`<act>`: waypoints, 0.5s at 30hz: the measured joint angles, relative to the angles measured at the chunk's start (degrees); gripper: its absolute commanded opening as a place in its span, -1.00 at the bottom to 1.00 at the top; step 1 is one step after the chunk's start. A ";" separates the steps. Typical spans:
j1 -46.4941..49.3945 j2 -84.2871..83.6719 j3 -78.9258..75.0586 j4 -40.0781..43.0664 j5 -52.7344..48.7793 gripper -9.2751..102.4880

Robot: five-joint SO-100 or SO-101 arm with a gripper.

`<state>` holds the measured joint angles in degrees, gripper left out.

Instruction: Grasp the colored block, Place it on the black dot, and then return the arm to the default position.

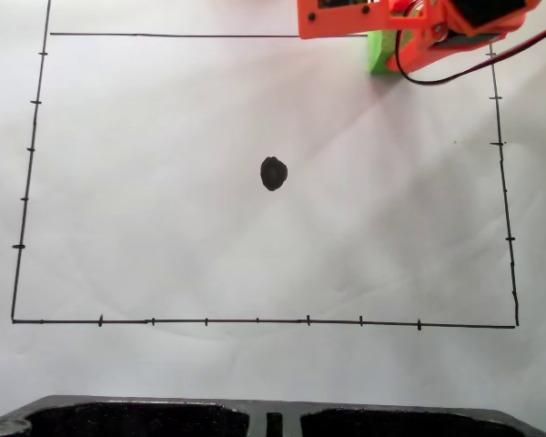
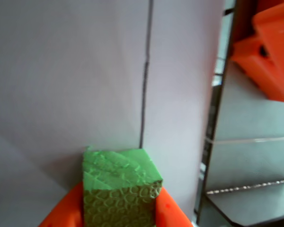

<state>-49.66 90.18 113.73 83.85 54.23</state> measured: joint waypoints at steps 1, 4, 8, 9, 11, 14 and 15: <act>0.26 0.09 0.26 -0.44 -0.26 -0.72; 0.88 1.05 1.14 -1.41 -1.23 -0.73; 0.97 1.93 1.41 -1.67 -3.08 -0.73; 0.97 2.29 1.76 -1.67 -3.60 -0.73; 0.97 2.55 2.29 -1.67 -4.48 -0.74; 0.97 2.55 2.37 -1.67 -6.24 -0.73; 0.97 2.55 2.37 -1.67 -7.12 -0.73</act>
<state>-48.69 92.72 116.10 82.18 47.11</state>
